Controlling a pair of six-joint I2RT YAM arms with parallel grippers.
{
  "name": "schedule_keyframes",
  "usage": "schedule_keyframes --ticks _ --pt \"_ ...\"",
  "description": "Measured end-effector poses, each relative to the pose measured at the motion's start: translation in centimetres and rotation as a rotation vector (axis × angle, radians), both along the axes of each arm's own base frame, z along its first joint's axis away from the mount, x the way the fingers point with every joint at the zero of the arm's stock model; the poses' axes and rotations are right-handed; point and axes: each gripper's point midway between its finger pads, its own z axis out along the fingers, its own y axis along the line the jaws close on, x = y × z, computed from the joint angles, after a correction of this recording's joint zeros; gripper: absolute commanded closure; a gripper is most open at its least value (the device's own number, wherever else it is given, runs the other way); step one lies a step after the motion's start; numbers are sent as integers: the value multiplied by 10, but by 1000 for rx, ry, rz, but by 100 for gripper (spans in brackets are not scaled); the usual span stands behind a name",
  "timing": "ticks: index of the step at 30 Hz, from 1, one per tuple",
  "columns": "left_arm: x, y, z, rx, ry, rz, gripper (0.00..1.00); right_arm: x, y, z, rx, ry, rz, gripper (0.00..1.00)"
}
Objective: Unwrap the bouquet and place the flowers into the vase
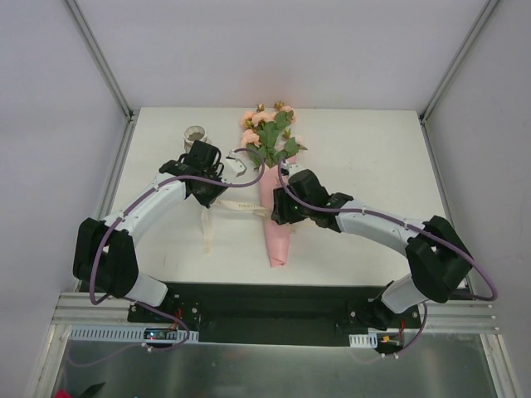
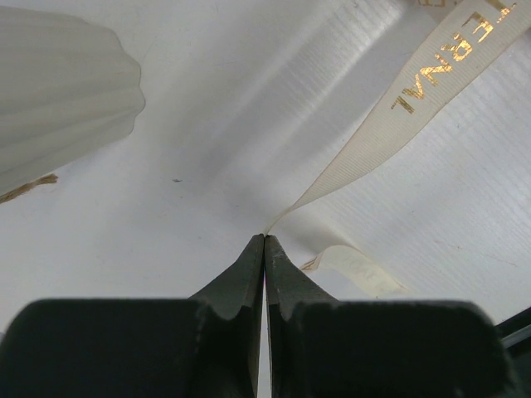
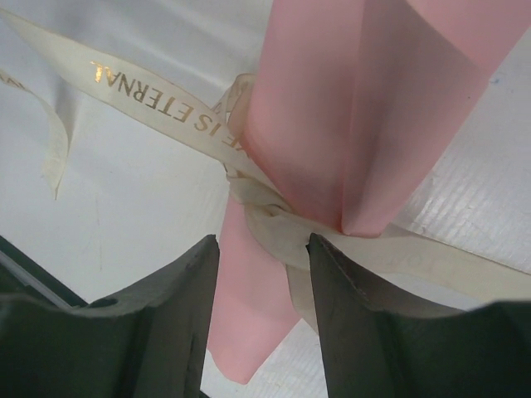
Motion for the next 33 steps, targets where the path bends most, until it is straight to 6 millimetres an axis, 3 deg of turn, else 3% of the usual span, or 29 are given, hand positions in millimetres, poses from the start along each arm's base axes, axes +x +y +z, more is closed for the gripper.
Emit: schedule_keyframes --ticks 3,9,12,13,15,24,28,33 --pt "0 0 0 1 0 0 100 1 -1 -6 -18 5 -4 63" --pt "0 0 0 2 -1 1 100 5 -4 -15 -49 3 -20 71" --pt "0 1 0 4 -1 2 100 6 -5 -16 -56 -1 -25 82" --pt "0 1 0 6 -1 3 100 7 -6 -16 -58 -2 -26 91" --pt "0 1 0 7 -2 4 100 8 -6 -16 -60 -5 -32 99" --pt "1 4 -1 19 -5 10 100 15 -12 -10 -72 -43 -67 99" --pt "-1 7 -2 29 -5 14 100 20 -17 10 -51 -98 -98 99" --pt "-2 23 0 67 -16 53 100 27 -37 43 -7 -180 -165 99"
